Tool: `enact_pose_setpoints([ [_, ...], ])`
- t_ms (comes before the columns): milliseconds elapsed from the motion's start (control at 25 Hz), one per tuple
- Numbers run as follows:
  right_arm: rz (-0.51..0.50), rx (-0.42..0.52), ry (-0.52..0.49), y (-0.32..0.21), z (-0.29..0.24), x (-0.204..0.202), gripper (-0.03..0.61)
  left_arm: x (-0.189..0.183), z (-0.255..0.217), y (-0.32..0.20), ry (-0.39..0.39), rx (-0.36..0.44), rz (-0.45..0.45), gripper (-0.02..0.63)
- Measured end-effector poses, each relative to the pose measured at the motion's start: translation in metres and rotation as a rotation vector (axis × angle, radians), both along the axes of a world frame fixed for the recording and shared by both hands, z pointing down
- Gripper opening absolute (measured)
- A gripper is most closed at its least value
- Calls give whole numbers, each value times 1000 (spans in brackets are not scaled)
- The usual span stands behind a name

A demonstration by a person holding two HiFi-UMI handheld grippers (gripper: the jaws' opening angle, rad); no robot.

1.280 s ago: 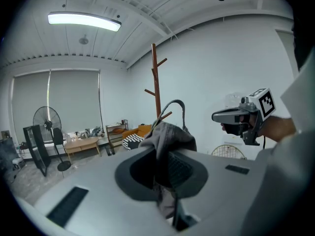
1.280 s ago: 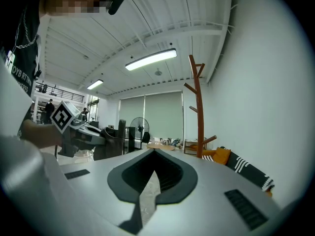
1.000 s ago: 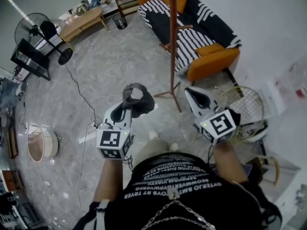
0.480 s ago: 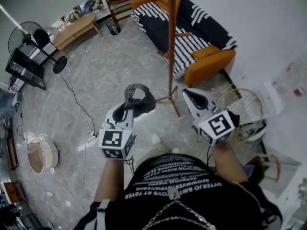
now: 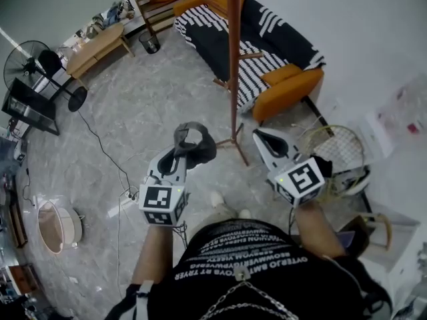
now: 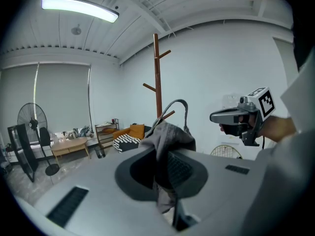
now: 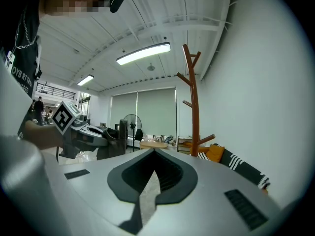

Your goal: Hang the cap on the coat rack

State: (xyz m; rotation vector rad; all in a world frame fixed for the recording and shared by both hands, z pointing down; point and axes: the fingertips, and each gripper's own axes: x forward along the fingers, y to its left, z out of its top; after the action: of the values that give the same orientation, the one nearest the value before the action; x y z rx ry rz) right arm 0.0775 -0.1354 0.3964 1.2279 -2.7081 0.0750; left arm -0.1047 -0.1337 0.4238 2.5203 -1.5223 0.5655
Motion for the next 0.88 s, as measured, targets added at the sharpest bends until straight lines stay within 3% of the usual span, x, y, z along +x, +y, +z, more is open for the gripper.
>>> enact_pose_setpoints([
  [880, 80, -7, 31, -53, 4, 9, -8, 21, 1, -72, 3, -5, 124, 18],
])
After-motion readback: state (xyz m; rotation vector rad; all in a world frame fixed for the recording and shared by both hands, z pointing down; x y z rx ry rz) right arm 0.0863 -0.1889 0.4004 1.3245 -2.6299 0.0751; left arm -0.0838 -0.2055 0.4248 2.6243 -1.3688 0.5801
